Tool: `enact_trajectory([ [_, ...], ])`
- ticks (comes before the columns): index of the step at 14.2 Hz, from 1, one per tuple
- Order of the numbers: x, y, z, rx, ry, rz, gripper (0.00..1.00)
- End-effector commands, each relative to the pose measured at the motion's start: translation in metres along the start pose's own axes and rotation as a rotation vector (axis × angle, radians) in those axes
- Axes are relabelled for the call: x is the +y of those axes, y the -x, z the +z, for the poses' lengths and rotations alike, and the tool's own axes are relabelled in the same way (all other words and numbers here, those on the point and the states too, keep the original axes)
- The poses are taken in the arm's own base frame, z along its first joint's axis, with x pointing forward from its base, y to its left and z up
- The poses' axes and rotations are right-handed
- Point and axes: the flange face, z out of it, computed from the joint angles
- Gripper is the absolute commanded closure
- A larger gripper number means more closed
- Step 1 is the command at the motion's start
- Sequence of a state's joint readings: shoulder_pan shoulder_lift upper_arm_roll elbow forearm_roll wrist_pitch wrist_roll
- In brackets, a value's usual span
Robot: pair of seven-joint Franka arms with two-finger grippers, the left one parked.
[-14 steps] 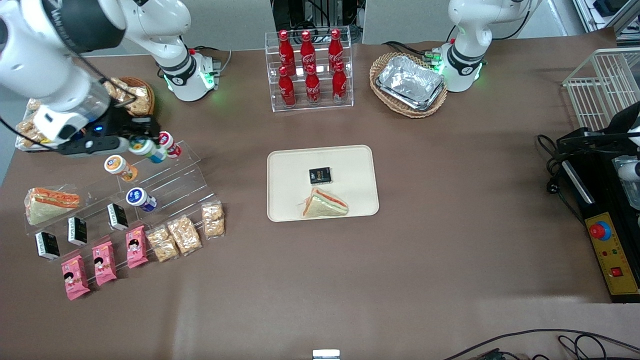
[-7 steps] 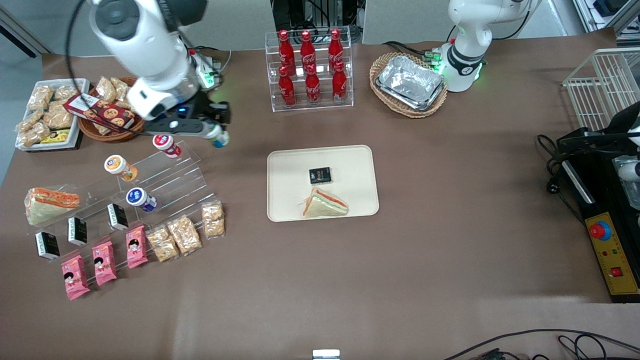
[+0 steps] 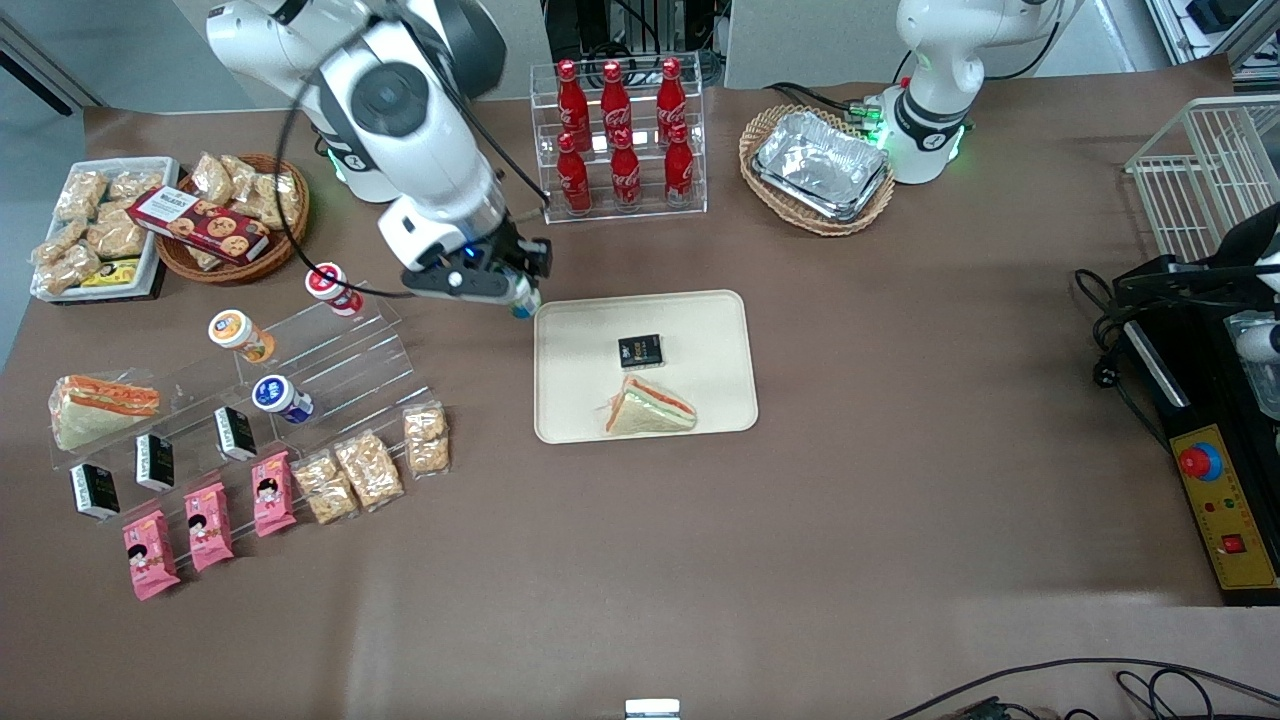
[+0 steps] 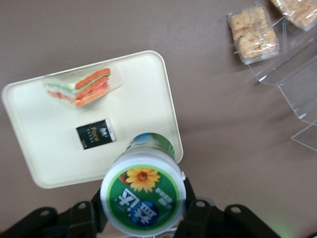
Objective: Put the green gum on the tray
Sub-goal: 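Carry the green gum canister over the cream tray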
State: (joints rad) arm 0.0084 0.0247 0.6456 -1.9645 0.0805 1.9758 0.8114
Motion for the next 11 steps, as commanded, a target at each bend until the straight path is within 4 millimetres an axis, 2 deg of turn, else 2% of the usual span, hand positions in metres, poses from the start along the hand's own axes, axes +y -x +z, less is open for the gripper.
enact_trajectory([
  [1, -0.02, -0.001, 0.07, 0.012, 0.037, 0.0, 0.63],
  [4, -0.028, 0.003, 0.13, 0.047, 0.029, 0.002, 0.63],
  [7, -0.031, 0.007, 0.181, 0.073, 0.029, 0.003, 0.63],
  [11, -0.032, 0.011, 0.223, 0.111, 0.073, 0.017, 0.63],
])
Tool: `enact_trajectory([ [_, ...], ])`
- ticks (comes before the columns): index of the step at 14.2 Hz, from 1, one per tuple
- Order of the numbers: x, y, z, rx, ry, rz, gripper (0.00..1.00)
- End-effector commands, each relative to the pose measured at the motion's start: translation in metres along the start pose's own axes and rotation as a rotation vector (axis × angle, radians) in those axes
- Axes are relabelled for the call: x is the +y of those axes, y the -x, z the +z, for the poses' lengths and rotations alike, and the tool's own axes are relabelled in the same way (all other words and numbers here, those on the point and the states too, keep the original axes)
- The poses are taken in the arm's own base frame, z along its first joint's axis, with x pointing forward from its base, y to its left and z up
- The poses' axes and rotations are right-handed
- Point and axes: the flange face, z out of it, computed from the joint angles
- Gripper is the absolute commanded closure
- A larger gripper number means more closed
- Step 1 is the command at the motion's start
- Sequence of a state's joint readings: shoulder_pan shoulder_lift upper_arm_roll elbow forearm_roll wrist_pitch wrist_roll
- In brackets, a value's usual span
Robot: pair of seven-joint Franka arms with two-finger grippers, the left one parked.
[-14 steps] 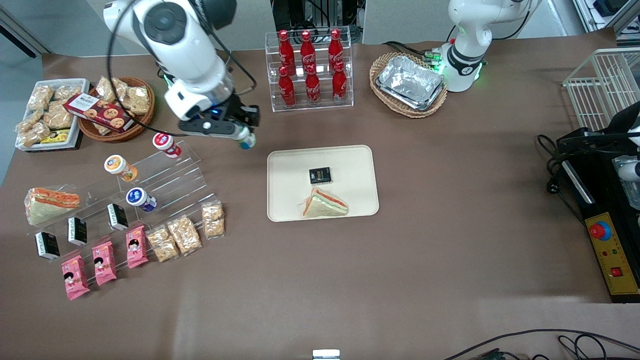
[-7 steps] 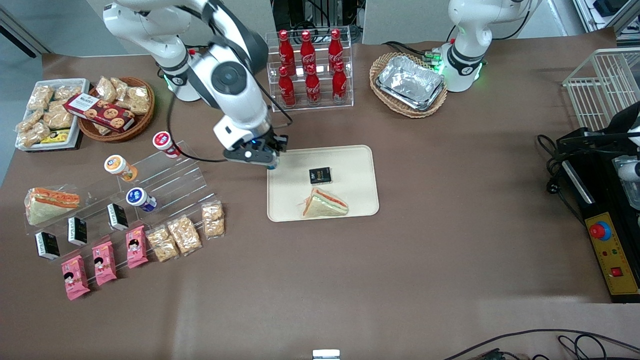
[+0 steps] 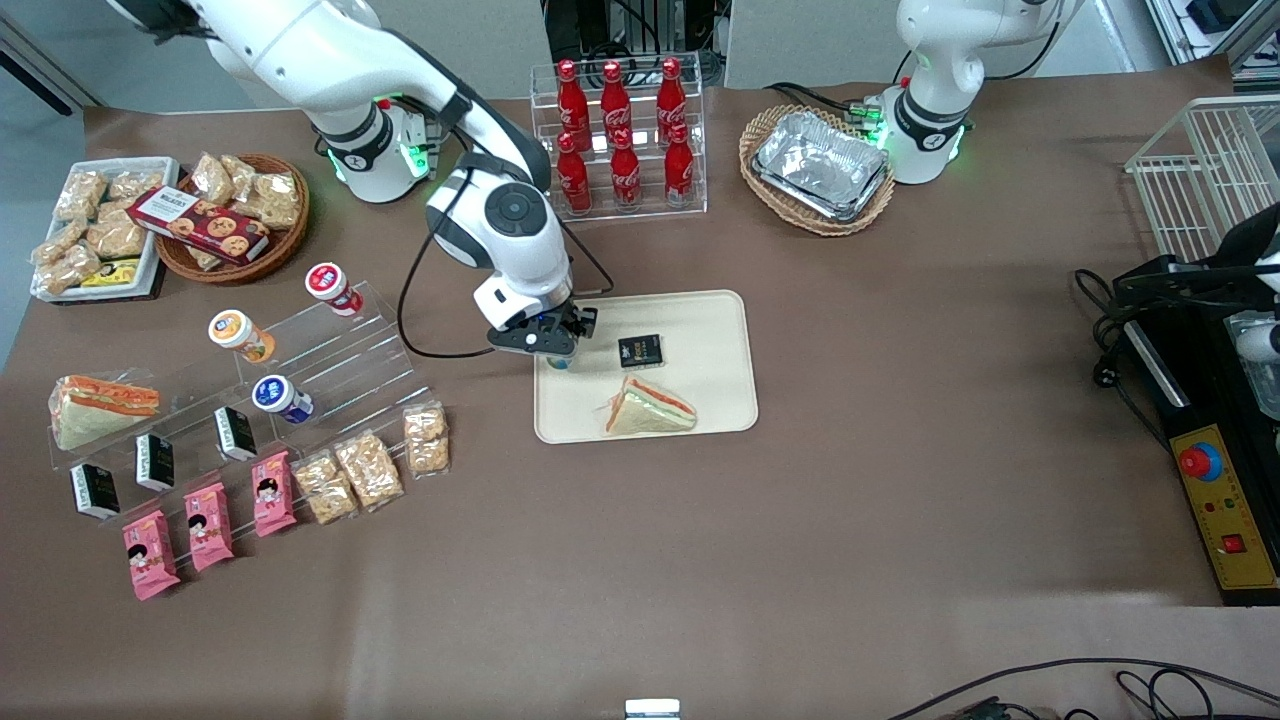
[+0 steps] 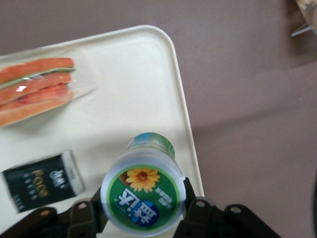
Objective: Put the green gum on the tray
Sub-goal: 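Carry the green gum canister over the cream tray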
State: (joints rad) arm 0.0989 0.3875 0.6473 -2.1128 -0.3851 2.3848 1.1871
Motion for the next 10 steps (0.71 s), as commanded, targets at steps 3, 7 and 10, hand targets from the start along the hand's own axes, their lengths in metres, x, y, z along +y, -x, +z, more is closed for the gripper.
enact_trajectory([
  [3, -0.013, 0.012, 0.028, 0.007, -0.021, 0.028, 0.63],
  [7, -0.014, 0.017, 0.035, 0.0, -0.036, 0.041, 0.63],
  [10, -0.014, 0.02, 0.039, -0.005, -0.049, 0.05, 0.62],
])
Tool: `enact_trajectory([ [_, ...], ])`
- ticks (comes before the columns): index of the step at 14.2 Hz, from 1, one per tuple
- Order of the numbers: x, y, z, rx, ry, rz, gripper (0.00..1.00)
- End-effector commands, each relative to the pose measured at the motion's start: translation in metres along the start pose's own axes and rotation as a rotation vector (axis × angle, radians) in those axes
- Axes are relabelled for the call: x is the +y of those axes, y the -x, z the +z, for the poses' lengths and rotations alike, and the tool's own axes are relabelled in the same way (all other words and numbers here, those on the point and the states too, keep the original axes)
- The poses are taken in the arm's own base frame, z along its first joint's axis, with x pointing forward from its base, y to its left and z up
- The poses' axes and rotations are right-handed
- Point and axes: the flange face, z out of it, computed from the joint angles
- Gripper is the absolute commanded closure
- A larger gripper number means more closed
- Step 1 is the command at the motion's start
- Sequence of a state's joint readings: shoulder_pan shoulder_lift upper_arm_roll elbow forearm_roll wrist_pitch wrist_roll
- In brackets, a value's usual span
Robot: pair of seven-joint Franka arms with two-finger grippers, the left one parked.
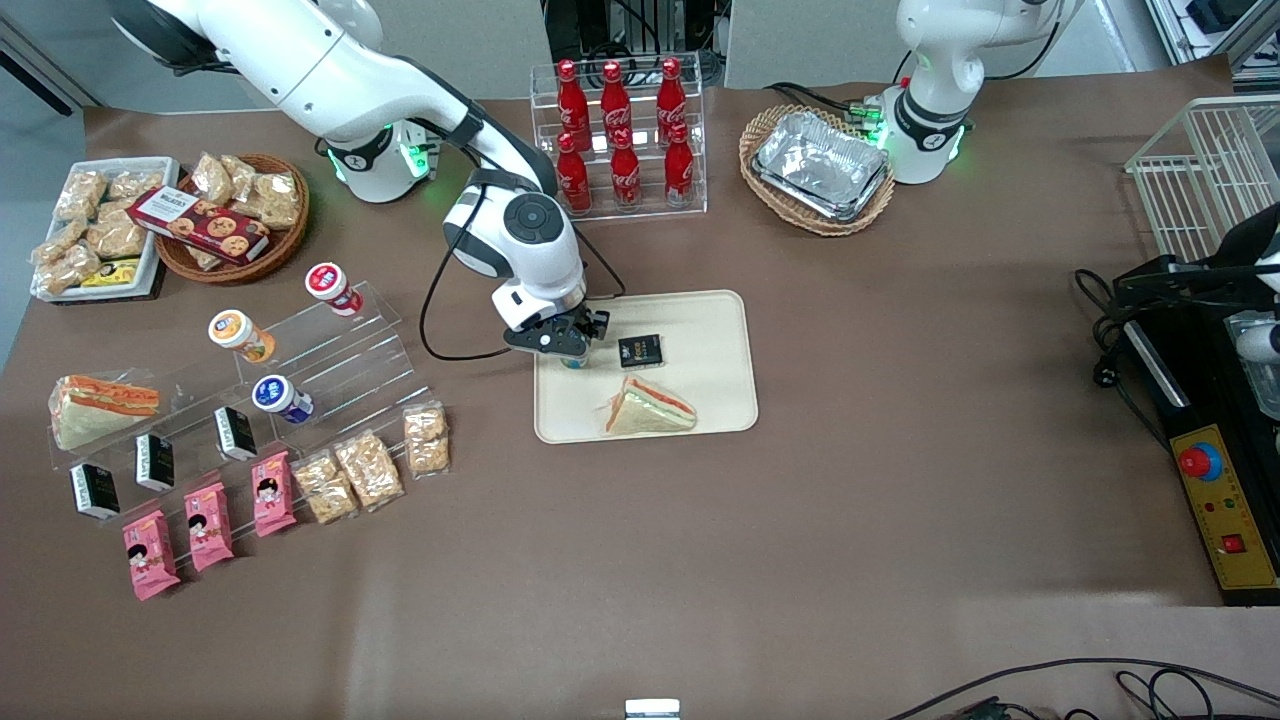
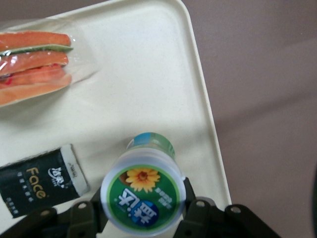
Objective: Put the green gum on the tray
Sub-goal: 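Lower the canister onto the tray beside the black card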
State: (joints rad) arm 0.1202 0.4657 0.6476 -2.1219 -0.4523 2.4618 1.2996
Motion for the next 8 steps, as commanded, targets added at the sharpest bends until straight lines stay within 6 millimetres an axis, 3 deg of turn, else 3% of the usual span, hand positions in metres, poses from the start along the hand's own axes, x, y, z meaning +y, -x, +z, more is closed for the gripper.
enact_trajectory([
  [1, -0.0027, 0.0025, 0.0059, 0.009, -0.026, 0.013, 0.62],
  [8, -0.0025, 0.0033, 0.0092, 0.002, -0.025, 0.013, 0.61],
])
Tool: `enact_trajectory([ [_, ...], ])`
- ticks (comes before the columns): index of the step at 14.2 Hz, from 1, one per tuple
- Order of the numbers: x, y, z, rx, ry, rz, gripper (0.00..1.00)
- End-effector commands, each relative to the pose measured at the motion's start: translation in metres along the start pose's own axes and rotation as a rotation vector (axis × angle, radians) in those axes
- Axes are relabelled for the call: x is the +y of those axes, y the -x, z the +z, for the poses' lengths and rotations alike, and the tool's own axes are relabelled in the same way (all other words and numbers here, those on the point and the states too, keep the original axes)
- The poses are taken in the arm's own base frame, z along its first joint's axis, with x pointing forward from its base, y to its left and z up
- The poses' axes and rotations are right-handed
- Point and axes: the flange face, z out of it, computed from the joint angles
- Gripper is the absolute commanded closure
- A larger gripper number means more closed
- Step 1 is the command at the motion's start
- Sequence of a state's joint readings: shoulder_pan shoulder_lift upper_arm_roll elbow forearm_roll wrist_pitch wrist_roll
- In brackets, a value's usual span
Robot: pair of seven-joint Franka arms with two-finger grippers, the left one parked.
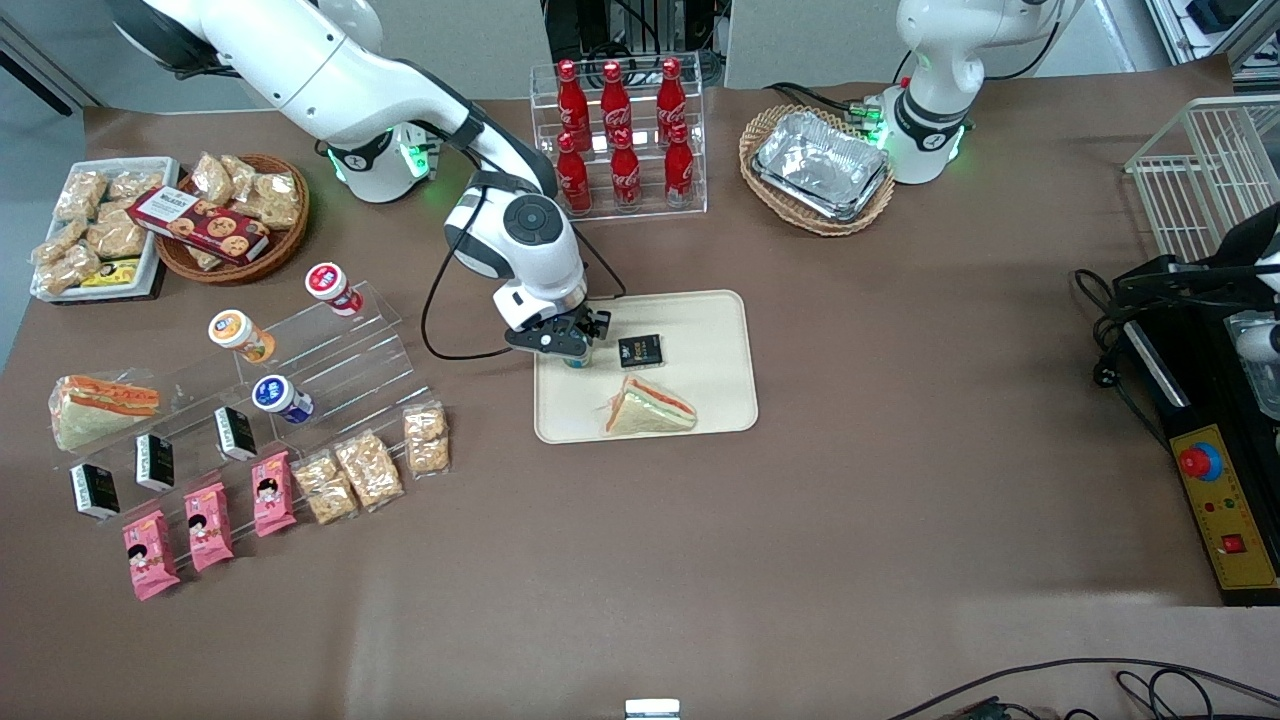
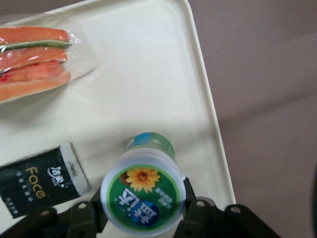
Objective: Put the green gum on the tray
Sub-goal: 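Lower the canister onto the tray beside the black card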
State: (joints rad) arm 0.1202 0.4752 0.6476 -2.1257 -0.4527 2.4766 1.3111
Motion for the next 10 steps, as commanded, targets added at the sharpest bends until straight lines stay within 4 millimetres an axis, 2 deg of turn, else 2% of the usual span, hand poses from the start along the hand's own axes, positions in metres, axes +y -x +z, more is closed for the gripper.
enact_trajectory([
  [1, -0.0017, 0.001, 0.0056, 0.008, -0.016, 0.004, 0.61],
  [10, -0.0016, 0.0004, 0.008, 0.005, -0.026, 0.007, 0.59],
])
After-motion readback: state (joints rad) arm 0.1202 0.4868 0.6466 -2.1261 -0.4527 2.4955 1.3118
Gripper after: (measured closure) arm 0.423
